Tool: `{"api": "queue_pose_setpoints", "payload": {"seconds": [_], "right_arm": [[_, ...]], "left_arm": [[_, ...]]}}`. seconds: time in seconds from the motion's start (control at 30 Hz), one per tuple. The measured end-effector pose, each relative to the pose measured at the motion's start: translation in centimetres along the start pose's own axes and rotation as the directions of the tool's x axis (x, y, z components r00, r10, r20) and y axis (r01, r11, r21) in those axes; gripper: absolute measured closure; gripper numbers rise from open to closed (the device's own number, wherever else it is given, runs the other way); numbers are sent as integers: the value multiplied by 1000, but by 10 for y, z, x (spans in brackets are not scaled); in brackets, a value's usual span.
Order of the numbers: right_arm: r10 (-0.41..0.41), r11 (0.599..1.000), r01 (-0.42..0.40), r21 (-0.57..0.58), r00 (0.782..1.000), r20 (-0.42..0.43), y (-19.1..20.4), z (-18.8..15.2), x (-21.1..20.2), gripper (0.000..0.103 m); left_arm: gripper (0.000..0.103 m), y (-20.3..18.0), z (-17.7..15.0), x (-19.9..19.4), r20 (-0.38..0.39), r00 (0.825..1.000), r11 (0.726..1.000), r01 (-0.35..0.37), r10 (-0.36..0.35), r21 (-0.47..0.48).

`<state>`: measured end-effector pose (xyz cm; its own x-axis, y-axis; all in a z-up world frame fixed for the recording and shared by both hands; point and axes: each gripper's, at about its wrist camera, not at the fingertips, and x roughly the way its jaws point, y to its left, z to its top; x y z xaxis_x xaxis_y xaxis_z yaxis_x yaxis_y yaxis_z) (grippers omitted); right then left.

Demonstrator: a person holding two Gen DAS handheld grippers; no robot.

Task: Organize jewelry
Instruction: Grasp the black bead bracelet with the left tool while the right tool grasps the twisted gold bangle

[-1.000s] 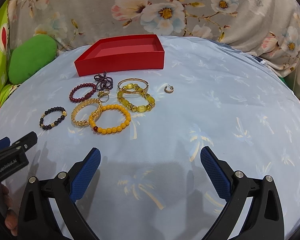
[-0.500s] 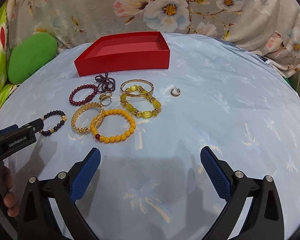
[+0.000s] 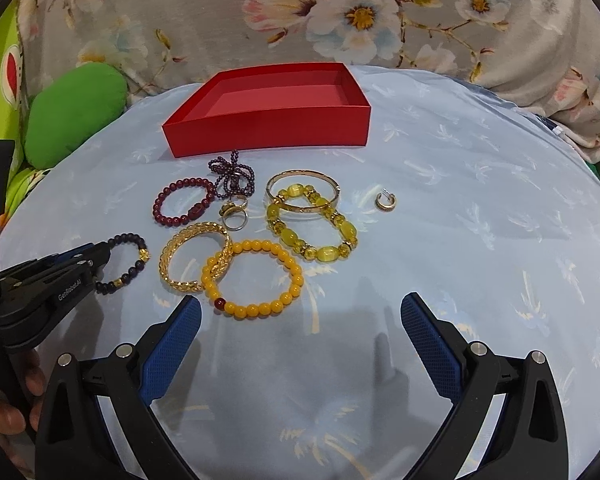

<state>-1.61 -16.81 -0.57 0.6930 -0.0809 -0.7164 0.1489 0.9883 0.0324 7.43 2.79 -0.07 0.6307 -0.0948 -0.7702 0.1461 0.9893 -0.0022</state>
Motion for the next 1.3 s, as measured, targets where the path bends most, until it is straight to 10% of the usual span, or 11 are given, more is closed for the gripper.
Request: {"api": "queue_pose_setpoints", "payload": {"seconds": [0.63,1.3], "right_arm": [[39,981,-50,-186,997,-61,83,24,47,31],[65,994,-66,-92,998,-15,47,24,13,46]], "left_arm": [[96,37,-2,-2,11,1000,999,7,-6,-46],[98,19,4,-28,46,996,996,83,-82,-21]]}}
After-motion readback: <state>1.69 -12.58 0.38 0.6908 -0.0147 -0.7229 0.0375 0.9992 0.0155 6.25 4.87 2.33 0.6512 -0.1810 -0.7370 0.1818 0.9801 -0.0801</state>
